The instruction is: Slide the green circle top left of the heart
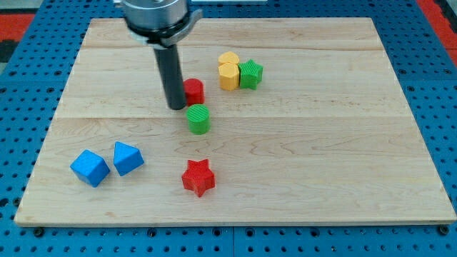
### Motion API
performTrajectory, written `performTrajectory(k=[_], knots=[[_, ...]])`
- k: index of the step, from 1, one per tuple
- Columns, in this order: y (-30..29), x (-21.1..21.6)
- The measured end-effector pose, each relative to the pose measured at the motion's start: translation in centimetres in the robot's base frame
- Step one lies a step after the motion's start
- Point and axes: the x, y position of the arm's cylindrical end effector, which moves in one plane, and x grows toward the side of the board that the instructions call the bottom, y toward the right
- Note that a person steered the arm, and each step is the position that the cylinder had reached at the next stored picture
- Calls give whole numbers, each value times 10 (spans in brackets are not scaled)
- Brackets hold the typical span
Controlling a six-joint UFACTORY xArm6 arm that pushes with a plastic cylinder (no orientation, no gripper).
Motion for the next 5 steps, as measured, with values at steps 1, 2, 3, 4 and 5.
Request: performTrajectory(k=[1, 2, 3, 4, 5], knots=[[2, -27], [18, -48], [32, -49], [-15, 13], [-27, 51]])
